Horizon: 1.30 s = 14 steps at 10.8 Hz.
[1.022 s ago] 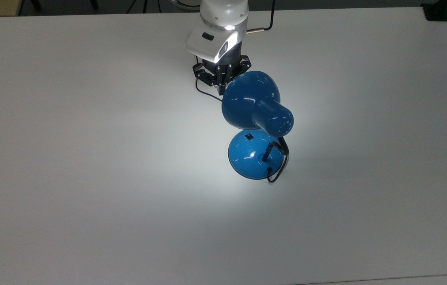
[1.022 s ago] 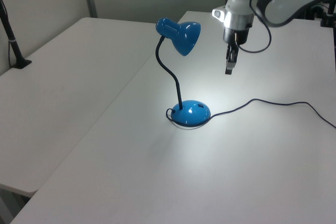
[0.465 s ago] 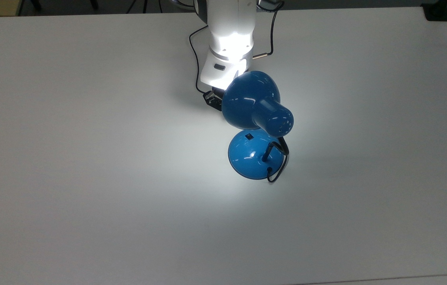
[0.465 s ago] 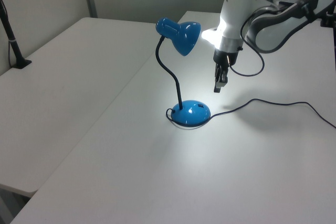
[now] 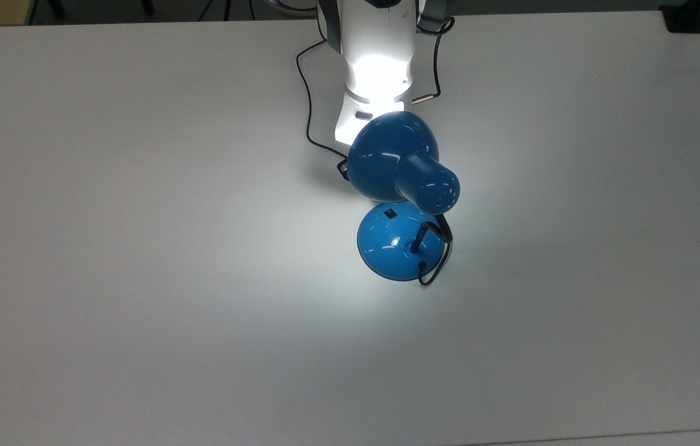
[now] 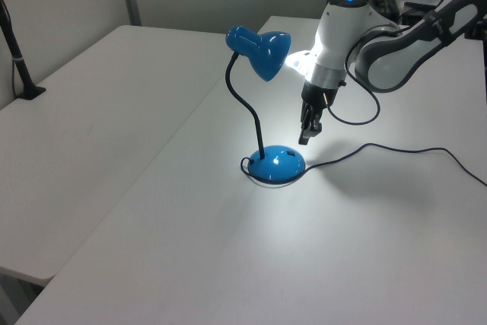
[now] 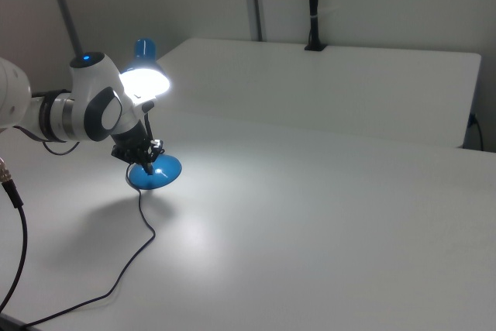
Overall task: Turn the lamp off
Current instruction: 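Press the switch on the lamp base with the gripper fingers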
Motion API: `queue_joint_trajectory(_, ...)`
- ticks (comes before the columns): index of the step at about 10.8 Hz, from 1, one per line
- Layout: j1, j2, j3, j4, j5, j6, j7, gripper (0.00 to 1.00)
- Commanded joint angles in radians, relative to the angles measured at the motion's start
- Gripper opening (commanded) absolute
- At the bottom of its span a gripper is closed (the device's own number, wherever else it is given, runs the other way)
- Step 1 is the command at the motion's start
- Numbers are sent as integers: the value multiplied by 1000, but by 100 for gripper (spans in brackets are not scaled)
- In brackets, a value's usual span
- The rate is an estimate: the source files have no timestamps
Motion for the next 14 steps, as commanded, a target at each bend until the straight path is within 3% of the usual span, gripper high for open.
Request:
queue_joint_trajectory(1, 5, 29, 7, -1, 23, 78, -33, 0)
queue_joint_trajectory(14, 2, 52, 21, -30, 21, 88, -19, 0)
